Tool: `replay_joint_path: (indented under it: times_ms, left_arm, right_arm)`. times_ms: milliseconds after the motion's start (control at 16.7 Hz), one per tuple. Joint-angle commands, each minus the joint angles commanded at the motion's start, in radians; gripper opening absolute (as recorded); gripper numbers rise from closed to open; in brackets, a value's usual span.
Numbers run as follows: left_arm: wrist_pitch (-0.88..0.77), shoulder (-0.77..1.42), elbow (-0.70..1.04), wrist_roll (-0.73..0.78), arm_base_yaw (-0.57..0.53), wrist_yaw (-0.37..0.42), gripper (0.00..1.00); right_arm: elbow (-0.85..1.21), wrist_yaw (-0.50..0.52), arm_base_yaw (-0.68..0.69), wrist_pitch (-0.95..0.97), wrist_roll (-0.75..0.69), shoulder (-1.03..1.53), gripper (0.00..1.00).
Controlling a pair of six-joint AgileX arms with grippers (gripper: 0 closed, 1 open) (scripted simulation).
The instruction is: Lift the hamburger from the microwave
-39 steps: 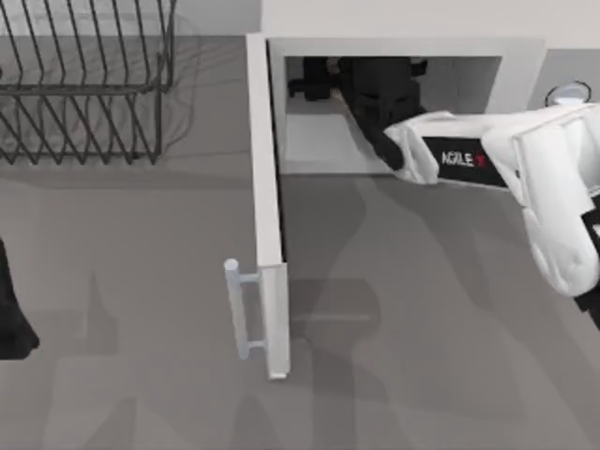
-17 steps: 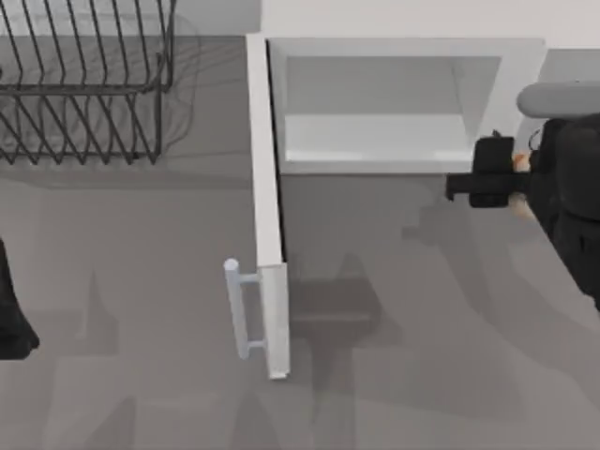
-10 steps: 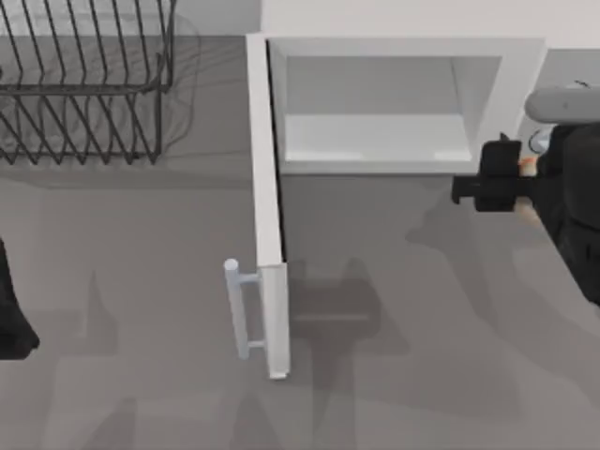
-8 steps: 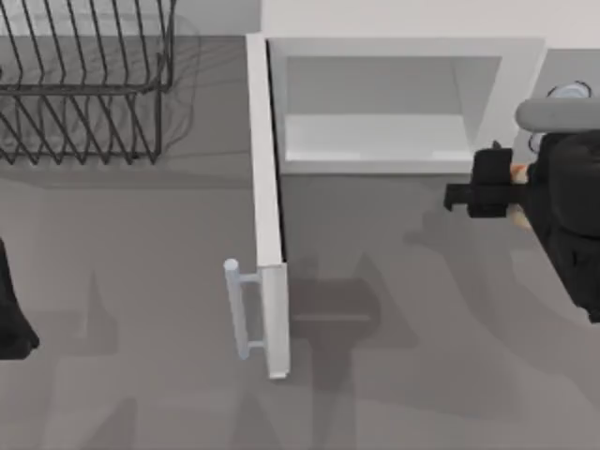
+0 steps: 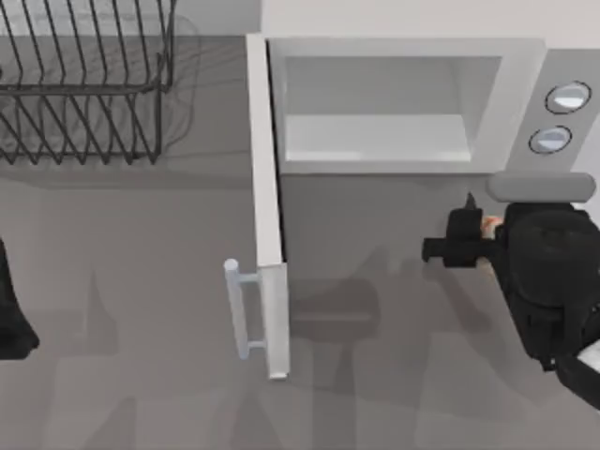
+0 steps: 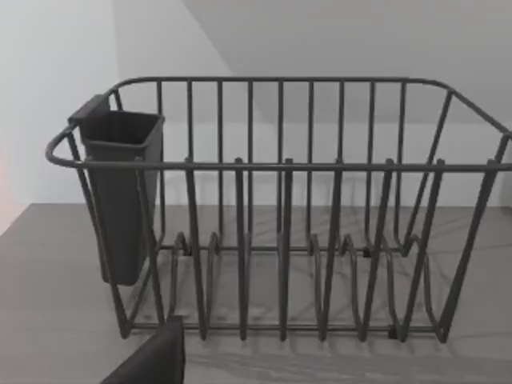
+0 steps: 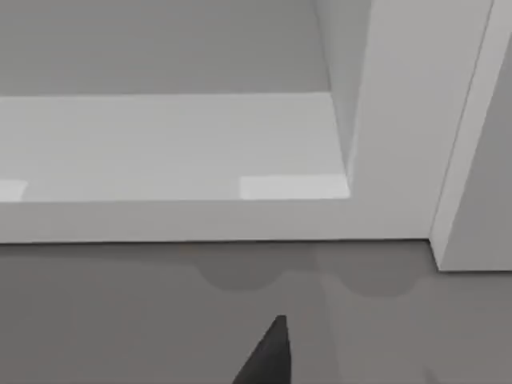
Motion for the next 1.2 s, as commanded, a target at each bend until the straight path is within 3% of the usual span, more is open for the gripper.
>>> replay_joint_path:
  times_ms: [240, 600, 1200]
  left_arm:
    - [0.000, 0.000, 0.000, 0.000, 0.000, 0.000, 1.00]
    - [0.000, 0.000, 0.000, 0.000, 0.000, 0.000, 1.00]
    - [0.000, 0.000, 0.000, 0.000, 0.000, 0.000, 1.00]
  right_arm:
    - [-0.063, 0.000, -0.004, 0.191, -0.001, 0.138, 0.00]
    - [-0.077, -0.001, -0.006, 0.224, -0.001, 0.164, 0.00]
    - [-0.077, -0.001, -0.006, 0.224, -0.001, 0.164, 0.75]
